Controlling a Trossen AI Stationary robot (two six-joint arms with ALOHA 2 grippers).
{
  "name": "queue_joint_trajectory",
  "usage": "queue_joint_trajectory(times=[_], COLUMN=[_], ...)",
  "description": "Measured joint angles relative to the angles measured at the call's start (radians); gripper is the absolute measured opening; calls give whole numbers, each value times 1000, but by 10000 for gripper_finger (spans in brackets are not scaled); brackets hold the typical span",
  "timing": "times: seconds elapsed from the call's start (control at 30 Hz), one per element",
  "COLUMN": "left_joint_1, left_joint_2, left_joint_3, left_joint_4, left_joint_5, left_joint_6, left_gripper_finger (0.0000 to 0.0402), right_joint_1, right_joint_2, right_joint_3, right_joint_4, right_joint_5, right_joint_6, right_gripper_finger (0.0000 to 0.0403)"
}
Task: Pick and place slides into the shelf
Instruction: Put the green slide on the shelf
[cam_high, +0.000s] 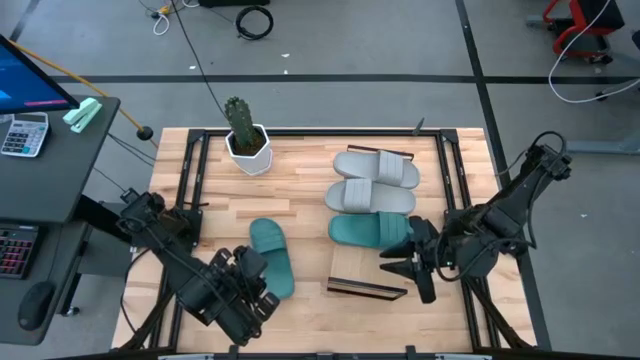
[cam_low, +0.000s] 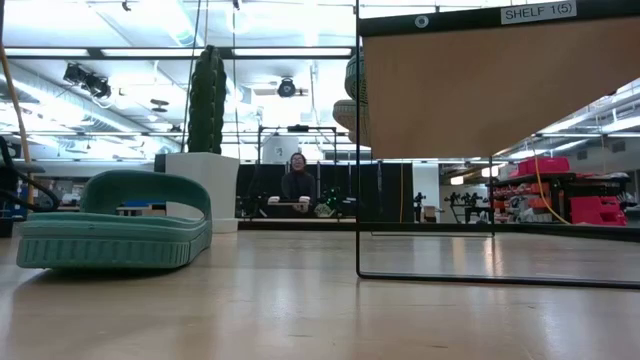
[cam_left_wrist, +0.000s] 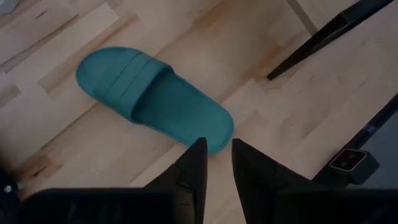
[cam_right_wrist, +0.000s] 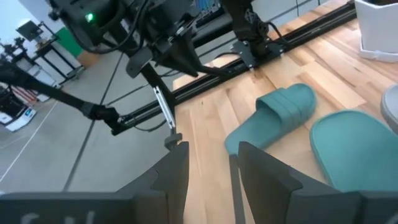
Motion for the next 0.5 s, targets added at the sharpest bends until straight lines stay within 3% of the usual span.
queue_joint_trajectory(times=[0.2, 0.5], left_joint_1=[-6, 85], left_joint_2=[24, 143], left_joint_3=[0, 0], left_joint_4=[-4, -5], left_joint_5=[-2, -5], left_joint_6=[31, 301], left_gripper_finger=[87, 77], right_joint_1=[-25, -40], right_joint_2=[0, 0], right_joint_3=[0, 1], right_joint_4=[11, 25], right_joint_5=[-2, -2], right_joint_6=[-2, -1], right_gripper_finger=[146, 146])
